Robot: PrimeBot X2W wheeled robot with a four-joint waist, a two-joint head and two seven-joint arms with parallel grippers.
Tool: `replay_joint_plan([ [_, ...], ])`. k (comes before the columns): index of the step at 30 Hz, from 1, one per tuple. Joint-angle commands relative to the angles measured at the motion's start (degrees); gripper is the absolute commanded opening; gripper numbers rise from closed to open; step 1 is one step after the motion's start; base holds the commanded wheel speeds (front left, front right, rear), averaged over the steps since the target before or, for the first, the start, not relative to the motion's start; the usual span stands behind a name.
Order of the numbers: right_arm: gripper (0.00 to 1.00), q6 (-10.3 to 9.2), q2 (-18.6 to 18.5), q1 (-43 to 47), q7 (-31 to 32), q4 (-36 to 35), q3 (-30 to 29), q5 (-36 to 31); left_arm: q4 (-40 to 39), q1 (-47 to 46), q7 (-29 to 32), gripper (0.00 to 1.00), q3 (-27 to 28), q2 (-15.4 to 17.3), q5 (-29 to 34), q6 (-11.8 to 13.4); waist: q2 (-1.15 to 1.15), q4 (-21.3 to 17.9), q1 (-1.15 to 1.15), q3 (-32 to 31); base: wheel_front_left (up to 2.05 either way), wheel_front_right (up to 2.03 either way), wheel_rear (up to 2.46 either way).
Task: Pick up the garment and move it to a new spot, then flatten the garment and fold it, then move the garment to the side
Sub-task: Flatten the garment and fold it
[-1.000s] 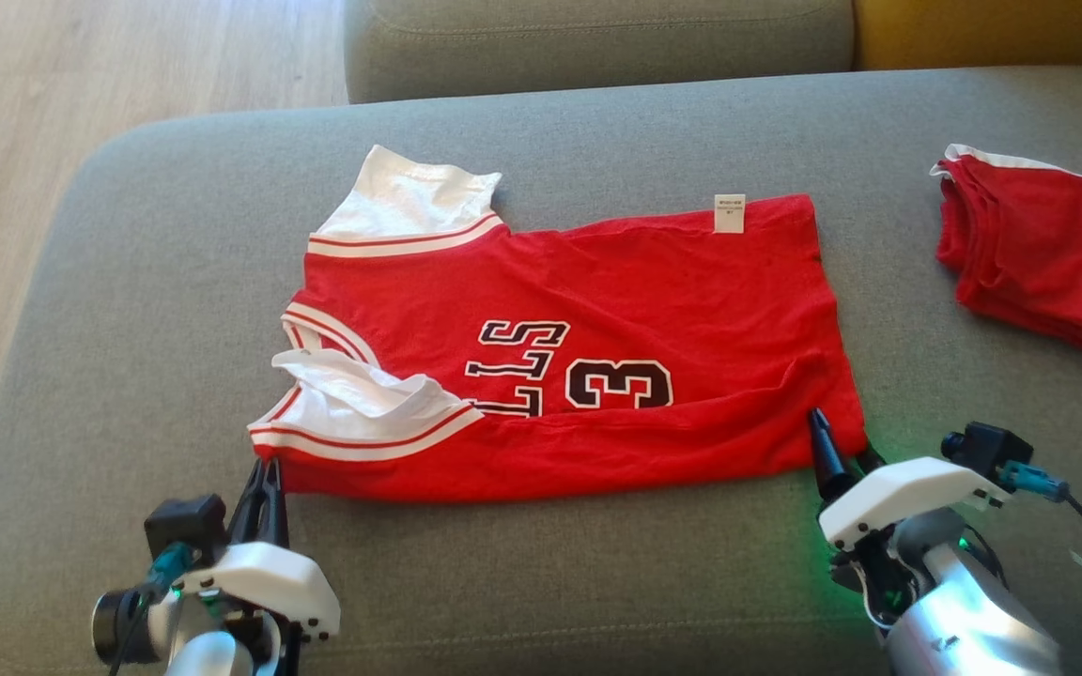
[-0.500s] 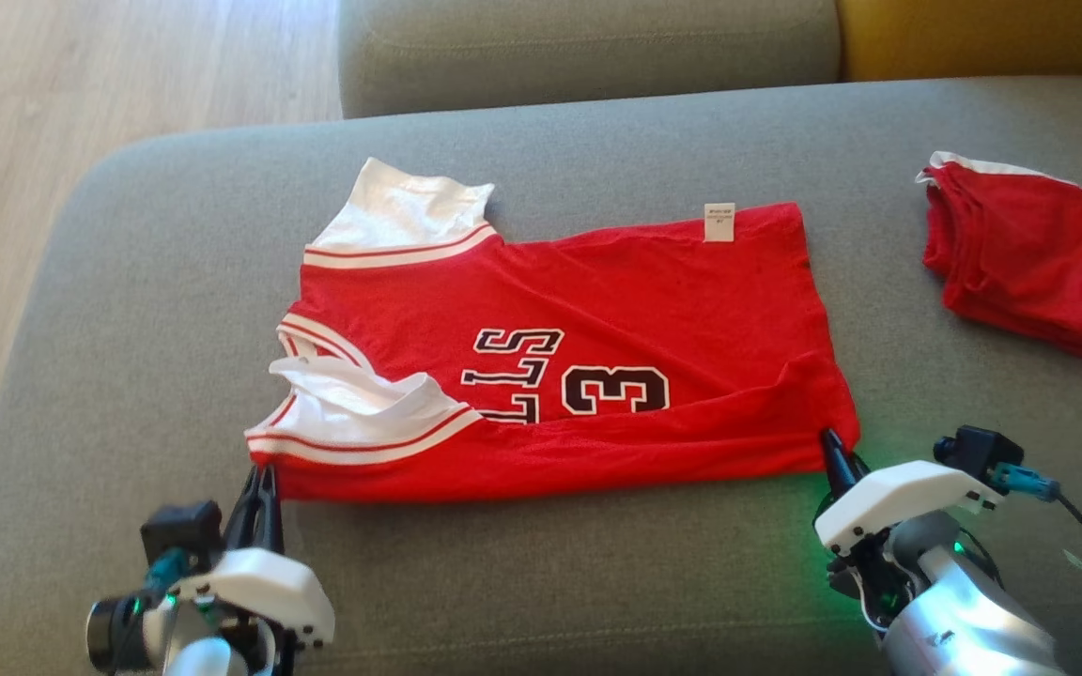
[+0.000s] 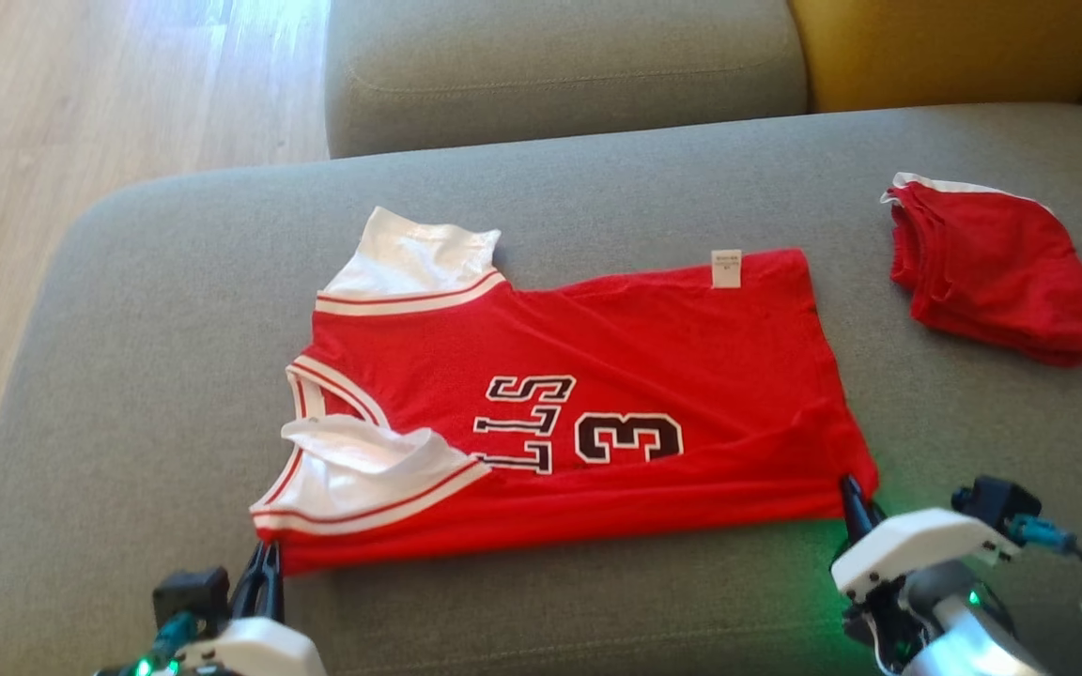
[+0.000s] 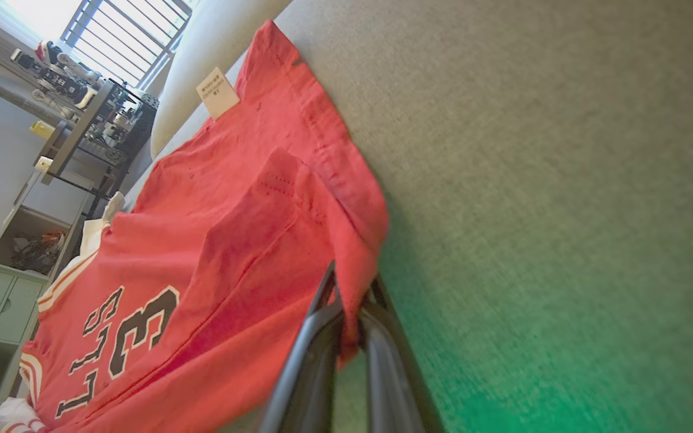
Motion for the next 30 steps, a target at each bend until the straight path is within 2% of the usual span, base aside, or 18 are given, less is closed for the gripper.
replay_joint_plan([
  [1, 0.0, -0.03, 0.01, -0.83, -0.54, -1.38, 1.21, -0.49, -1.44, -1.19, -0.3, 0.0, 2.25, 1.68, 0.46, 0.43, 0.0, -0.14, 0.0, -0.18, 0.0, 0.0, 0.0],
  [8, 0.0, -0.03, 0.01, 0.62, -0.54, 1.28, 2.9, -2.47, -1.65, 0.77, 1.48, 0.0, 1.79, 2.47, 0.97, 2.27, 0.0, -0.65, 0.0, -0.42, 0.0, 0.0, 0.0],
  [14, 0.0, -0.03, 0.01, 0.47, -0.54, 1.86, 1.39, -3.95, -2.83, 1.77, 2.52, 0.0, 1.15, 2.44, 0.88, 2.5, 0.0, -0.62, 0.0, -0.38, 0.0, 0.0, 0.0],
  [15, 0.13, -0.03, 0.01, 0.4, -0.54, 1.91, 1.03, -4.14, -3.06, 1.9, 2.64, 0.0, 1.11, 2.47, 0.81, 2.55, 0.0, -0.58, 0.0, -0.38, 0.0, 0.0, 0.0],
  [16, 0.95, -0.03, 0.01, 0.25, -0.54, 1.85, 0.34, -4.58, -3.27, 2.01, 2.73, 0.29, 1.04, 2.54, 0.82, 2.64, 0.0, -0.57, 0.0, -0.39, 0.0, 0.0, 0.0],
  [17, 1.0, -0.03, 0.01, 0.09, -0.54, 1.82, -0.36, -4.81, -3.5, 2.06, 2.81, 0.75, 0.97, 2.6, 0.89, 2.82, 0.0, -0.52, 0.0, -0.41, 0.0, 0.0, 0.0],
  [18, 1.0, -0.03, 0.01, -0.12, -0.54, 1.65, -0.95, -5.33, -3.79, 2.06, 2.89, 1.0, 0.96, 2.66, 0.93, 3.03, 0.0, -0.48, 0.0, -0.44, 0.0, 0.0, 0.0],
  [26, 1.0, -0.03, 0.01, -0.58, -0.54, -5.68, -6.79, -13.05, -9.69, 1.46, 1.44, 1.0, 3.1, 3.35, 0.21, 5.36, 0.0, -0.18, 0.0, -1.04, 0.0, 0.0, 0.0],
  [30, 1.0, -0.03, 0.01, 0.54, -0.54, -14.88, -5.61, -17.94, -15.6, 0.53, -0.2, 1.0, 4.81, 3.28, 0.1, 6.42, 0.0, -0.19, 0.0, -1.27, 0.0, 0.0, 0.0],
])
